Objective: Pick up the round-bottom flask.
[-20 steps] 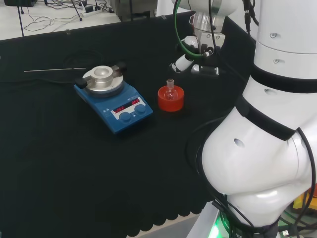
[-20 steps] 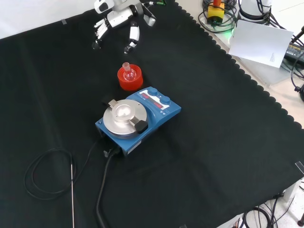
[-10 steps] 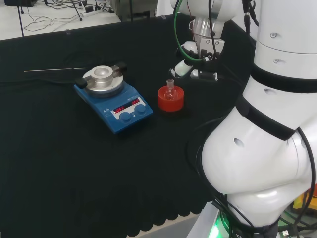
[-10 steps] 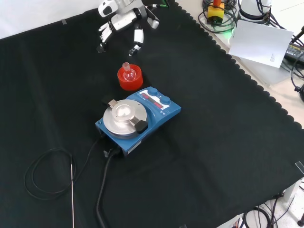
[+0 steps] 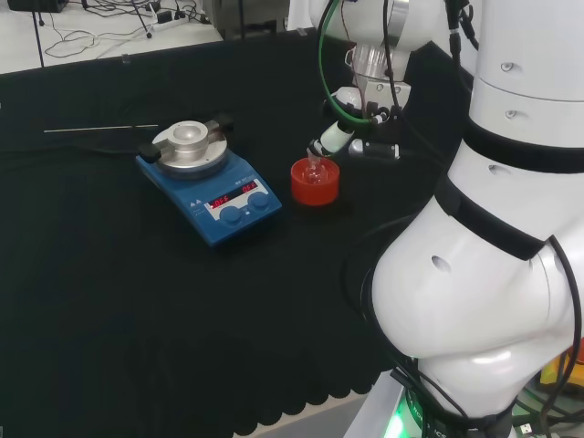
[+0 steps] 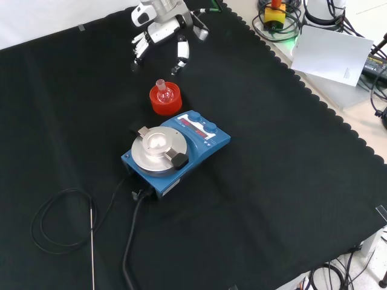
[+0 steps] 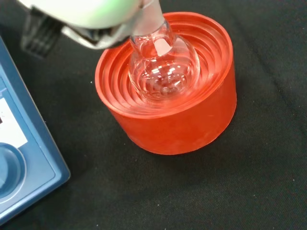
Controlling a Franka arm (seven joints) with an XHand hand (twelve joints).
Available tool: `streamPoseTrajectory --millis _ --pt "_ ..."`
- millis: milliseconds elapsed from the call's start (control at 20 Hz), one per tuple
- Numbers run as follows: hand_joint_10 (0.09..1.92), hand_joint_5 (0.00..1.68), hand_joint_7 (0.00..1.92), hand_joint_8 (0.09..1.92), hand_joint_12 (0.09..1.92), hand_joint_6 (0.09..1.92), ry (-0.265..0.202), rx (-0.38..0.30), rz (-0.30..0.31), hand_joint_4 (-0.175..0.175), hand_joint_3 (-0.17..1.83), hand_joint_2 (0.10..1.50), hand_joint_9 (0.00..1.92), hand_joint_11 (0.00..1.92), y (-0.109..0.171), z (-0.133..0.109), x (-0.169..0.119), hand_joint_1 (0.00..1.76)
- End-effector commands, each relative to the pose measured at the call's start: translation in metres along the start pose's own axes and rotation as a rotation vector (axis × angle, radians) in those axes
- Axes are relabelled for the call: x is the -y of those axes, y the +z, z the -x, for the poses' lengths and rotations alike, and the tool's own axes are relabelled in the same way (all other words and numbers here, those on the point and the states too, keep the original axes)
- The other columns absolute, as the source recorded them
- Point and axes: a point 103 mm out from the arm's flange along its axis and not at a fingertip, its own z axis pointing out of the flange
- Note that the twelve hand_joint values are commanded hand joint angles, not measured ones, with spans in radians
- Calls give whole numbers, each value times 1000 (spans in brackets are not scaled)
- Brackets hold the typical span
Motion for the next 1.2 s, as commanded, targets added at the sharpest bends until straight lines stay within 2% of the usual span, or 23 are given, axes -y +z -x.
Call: streamPoseTrajectory --millis 50,650,1100,1200 --pt "722 621 37 662 1444 805 10 20 9 -88 786 513 245 0 6 -3 -1 961" --pt "721 710 0 484 1434 933 1 36 43 -91 810 503 183 0 21 -11 -8 981" --pt "725 791 0 555 1456 955 10 30 15 -97 806 503 221 3 35 -8 -13 1008" --pt "724 808 0 558 1456 961 13 52 20 -99 807 504 222 3 38 -18 -13 1007"
